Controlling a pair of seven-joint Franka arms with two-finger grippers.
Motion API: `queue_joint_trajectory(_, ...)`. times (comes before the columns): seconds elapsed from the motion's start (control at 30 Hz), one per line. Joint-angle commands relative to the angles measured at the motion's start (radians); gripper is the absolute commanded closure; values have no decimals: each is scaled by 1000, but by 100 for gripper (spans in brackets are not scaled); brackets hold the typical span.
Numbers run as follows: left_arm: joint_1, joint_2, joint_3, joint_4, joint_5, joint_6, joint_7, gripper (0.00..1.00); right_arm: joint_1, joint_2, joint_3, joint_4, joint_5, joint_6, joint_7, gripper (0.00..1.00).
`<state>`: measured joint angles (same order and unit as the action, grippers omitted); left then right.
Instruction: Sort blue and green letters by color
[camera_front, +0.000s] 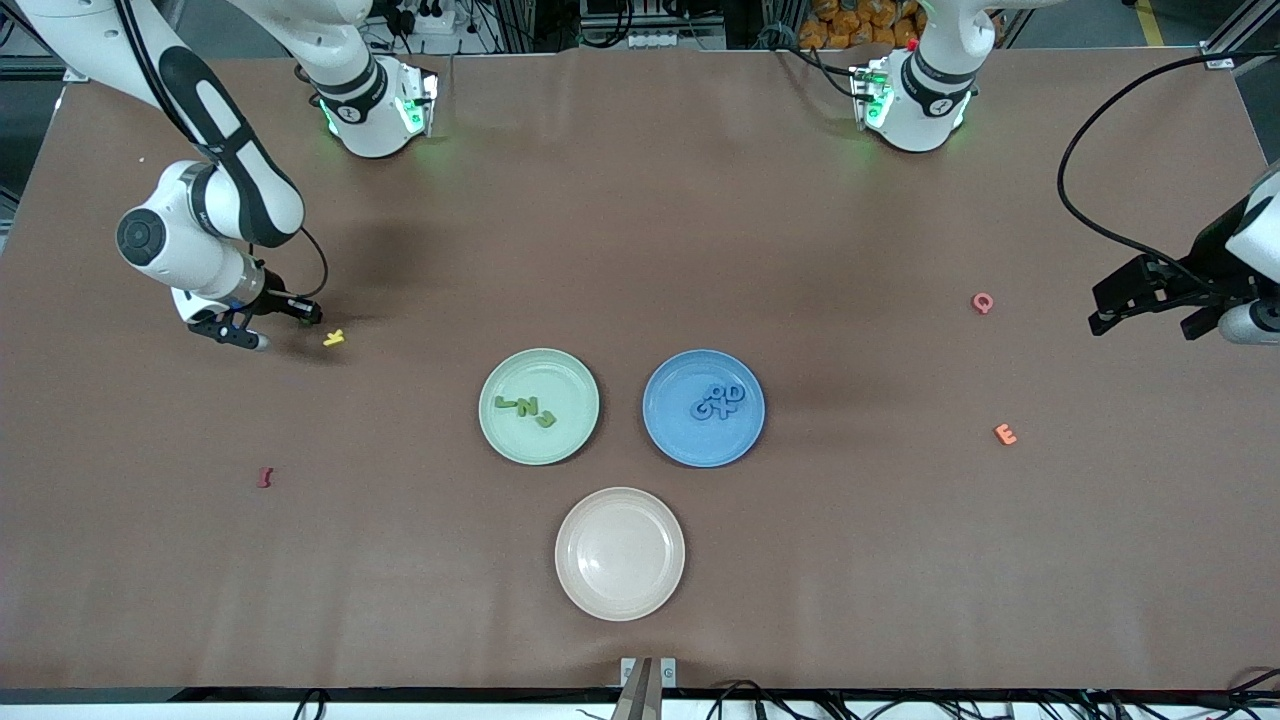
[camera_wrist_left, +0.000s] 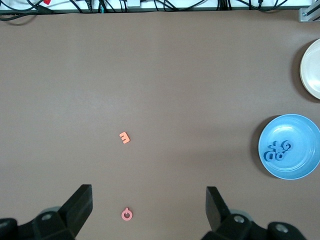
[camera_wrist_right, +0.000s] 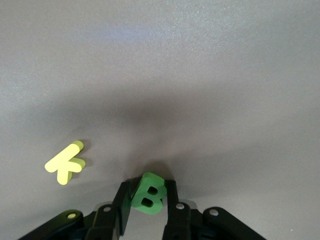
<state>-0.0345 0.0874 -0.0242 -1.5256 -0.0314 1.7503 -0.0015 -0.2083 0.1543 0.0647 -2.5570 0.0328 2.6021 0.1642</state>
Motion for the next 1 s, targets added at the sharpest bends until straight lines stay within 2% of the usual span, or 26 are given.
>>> queue_joint_trajectory(0.0, 1, -3, -2, -5, 13, 9, -15, 0, 62, -47, 7, 6, 30, -25, 103, 87)
queue_joint_trajectory(0.13, -1, -3, -2, -7, 11, 9, -15, 0, 113, -48, 10, 27, 48, -33, 167, 87)
queue_joint_trajectory(0.4, -1, -3, -2, -7, 13, 9, -15, 0, 236, -36, 9, 95, 160, -42, 265, 87)
queue_joint_trajectory(0.63, -1, -3, -2, -7, 11, 9, -15, 0, 335, -9, 9, 164, 173, -46, 423, 88)
queue_joint_trajectory(0.97, 2, -3, -2, -7, 11, 9, -12, 0, 452, 97, 21, 325, 173, -46, 652, 88)
